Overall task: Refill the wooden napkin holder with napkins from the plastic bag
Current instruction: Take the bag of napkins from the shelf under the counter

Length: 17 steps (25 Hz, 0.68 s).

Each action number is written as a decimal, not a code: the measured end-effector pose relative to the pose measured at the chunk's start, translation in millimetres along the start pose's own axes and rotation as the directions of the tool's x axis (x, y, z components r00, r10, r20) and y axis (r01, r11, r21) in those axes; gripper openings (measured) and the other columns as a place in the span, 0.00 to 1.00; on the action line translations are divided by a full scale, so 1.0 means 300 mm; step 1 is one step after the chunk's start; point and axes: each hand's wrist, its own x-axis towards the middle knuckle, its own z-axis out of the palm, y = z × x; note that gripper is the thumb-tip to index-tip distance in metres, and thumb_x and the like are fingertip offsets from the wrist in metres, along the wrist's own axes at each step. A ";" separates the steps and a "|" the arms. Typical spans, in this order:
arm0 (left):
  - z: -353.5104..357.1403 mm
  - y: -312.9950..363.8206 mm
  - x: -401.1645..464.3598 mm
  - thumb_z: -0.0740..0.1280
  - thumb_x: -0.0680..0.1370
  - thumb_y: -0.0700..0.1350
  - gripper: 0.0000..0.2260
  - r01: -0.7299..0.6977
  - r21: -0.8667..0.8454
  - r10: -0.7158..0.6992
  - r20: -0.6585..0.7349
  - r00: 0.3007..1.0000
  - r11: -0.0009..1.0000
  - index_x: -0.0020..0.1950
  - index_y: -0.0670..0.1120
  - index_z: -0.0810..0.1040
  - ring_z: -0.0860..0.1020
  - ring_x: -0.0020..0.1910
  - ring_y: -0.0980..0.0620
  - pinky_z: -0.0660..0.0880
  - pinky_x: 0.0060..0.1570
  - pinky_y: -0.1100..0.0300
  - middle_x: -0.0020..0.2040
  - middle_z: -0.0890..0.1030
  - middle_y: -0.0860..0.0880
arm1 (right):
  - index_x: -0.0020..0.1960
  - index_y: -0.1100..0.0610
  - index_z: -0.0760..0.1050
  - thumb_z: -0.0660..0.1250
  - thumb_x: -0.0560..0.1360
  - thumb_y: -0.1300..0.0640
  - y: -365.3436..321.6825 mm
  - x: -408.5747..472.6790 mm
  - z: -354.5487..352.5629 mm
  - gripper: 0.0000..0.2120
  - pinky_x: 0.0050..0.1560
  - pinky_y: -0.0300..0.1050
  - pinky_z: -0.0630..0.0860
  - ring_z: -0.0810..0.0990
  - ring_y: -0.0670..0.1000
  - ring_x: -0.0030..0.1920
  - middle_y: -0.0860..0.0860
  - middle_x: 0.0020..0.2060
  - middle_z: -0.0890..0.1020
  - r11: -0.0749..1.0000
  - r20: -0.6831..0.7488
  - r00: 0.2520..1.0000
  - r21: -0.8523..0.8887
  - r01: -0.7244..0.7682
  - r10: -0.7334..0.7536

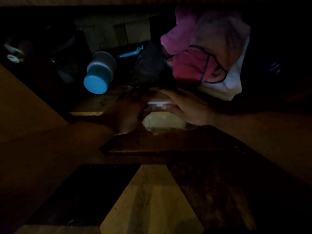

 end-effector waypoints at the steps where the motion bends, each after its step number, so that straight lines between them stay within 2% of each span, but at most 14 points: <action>1: -0.012 0.001 -0.003 0.60 0.77 0.53 0.28 0.022 -0.024 -0.022 0.021 1.000 0.999 0.76 0.45 0.68 0.70 0.71 0.32 0.64 0.71 0.40 0.73 0.72 0.35 | 0.77 0.59 0.63 0.62 0.83 0.57 -0.015 0.001 -0.013 0.24 0.57 0.37 0.64 0.72 0.57 0.67 0.61 0.70 0.73 1.000 -0.010 1.000 0.000 -0.001 0.001; 3: -0.029 0.013 -0.016 0.69 0.74 0.42 0.29 0.064 -0.024 -0.063 0.032 0.998 0.998 0.75 0.42 0.70 0.74 0.67 0.29 0.68 0.65 0.40 0.70 0.74 0.33 | 0.76 0.60 0.64 0.62 0.83 0.58 -0.055 -0.007 -0.049 0.23 0.57 0.39 0.64 0.71 0.59 0.68 0.62 0.70 0.72 0.999 -0.014 1.000 -0.043 -0.019 0.019; 4: -0.038 0.025 -0.024 0.70 0.73 0.40 0.29 0.081 -0.014 -0.080 0.047 0.996 0.997 0.75 0.43 0.70 0.74 0.66 0.31 0.69 0.65 0.40 0.70 0.75 0.34 | 0.76 0.61 0.65 0.62 0.82 0.59 -0.070 -0.013 -0.064 0.23 0.58 0.41 0.64 0.72 0.60 0.68 0.62 0.70 0.73 0.997 -0.006 1.000 -0.075 -0.026 0.026; 5: -0.059 0.045 -0.035 0.68 0.74 0.42 0.28 0.116 -0.053 -0.112 0.072 0.991 0.992 0.75 0.47 0.71 0.75 0.66 0.35 0.70 0.64 0.44 0.71 0.74 0.36 | 0.74 0.63 0.67 0.64 0.81 0.61 -0.091 -0.018 -0.085 0.22 0.56 0.42 0.64 0.73 0.61 0.66 0.63 0.68 0.75 0.994 0.011 1.000 -0.102 -0.027 0.028; 7: -0.141 0.112 -0.067 0.62 0.75 0.54 0.23 0.214 -0.165 -0.206 0.067 0.976 0.963 0.70 0.55 0.74 0.75 0.60 0.47 0.70 0.56 0.61 0.69 0.77 0.41 | 0.68 0.63 0.73 0.65 0.79 0.64 -0.140 -0.040 -0.136 0.18 0.47 0.42 0.61 0.76 0.62 0.61 0.63 0.61 0.79 0.991 0.056 0.997 -0.125 -0.052 0.059; 8: -0.190 0.146 -0.086 0.59 0.73 0.59 0.26 0.229 -0.178 -0.222 0.059 0.973 0.957 0.69 0.54 0.76 0.75 0.57 0.49 0.66 0.52 0.66 0.67 0.78 0.41 | 0.66 0.64 0.74 0.65 0.78 0.64 -0.165 -0.058 -0.167 0.16 0.45 0.42 0.60 0.77 0.62 0.59 0.62 0.59 0.79 0.991 0.078 0.993 -0.106 -0.076 0.085; 10: -0.290 0.184 -0.130 0.60 0.74 0.58 0.27 0.197 -0.200 -0.176 0.121 0.977 0.960 0.71 0.50 0.75 0.77 0.62 0.45 0.65 0.56 0.68 0.67 0.78 0.43 | 0.70 0.60 0.71 0.63 0.80 0.60 -0.223 -0.103 -0.242 0.18 0.53 0.44 0.66 0.75 0.60 0.62 0.59 0.62 0.78 0.991 0.153 0.981 -0.072 -0.110 0.120; 11: -0.335 0.204 -0.159 0.64 0.77 0.52 0.24 0.160 -0.159 -0.131 0.179 0.975 0.974 0.72 0.49 0.73 0.77 0.63 0.42 0.67 0.58 0.65 0.67 0.78 0.42 | 0.71 0.57 0.70 0.62 0.81 0.58 -0.260 -0.130 -0.282 0.19 0.58 0.48 0.70 0.75 0.59 0.62 0.57 0.63 0.77 0.990 0.191 0.973 -0.077 -0.117 0.130; 12: -0.386 0.222 -0.181 0.66 0.78 0.45 0.22 0.117 -0.134 -0.090 0.196 0.976 0.984 0.73 0.47 0.72 0.78 0.63 0.40 0.70 0.59 0.58 0.66 0.79 0.40 | 0.71 0.54 0.70 0.62 0.81 0.56 -0.295 -0.154 -0.324 0.18 0.58 0.52 0.73 0.77 0.58 0.60 0.56 0.62 0.78 0.990 0.206 0.970 -0.080 -0.116 0.131; 13: -0.444 0.240 -0.198 0.66 0.79 0.41 0.21 0.090 -0.130 -0.060 0.221 0.973 0.987 0.72 0.45 0.72 0.78 0.62 0.38 0.73 0.60 0.52 0.65 0.79 0.39 | 0.69 0.54 0.71 0.62 0.81 0.55 -0.337 -0.179 -0.376 0.17 0.54 0.54 0.77 0.79 0.58 0.56 0.56 0.58 0.80 0.991 0.206 0.970 -0.074 -0.113 0.126; 15: -0.569 0.296 -0.227 0.64 0.80 0.40 0.19 0.109 -0.143 -0.067 0.273 0.960 0.984 0.72 0.45 0.71 0.78 0.62 0.39 0.75 0.60 0.46 0.65 0.79 0.39 | 0.65 0.54 0.74 0.63 0.80 0.54 -0.421 -0.220 -0.479 0.15 0.43 0.53 0.79 0.82 0.58 0.48 0.56 0.52 0.82 0.992 0.205 0.972 -0.079 -0.102 0.116; 17: -0.708 0.370 -0.255 0.62 0.82 0.43 0.18 0.143 -0.150 -0.091 0.307 0.947 0.978 0.73 0.48 0.70 0.77 0.62 0.41 0.75 0.57 0.47 0.66 0.77 0.42 | 0.63 0.55 0.75 0.63 0.79 0.54 -0.508 -0.242 -0.596 0.13 0.39 0.51 0.77 0.81 0.58 0.46 0.56 0.51 0.83 0.990 0.233 0.965 -0.098 -0.097 0.118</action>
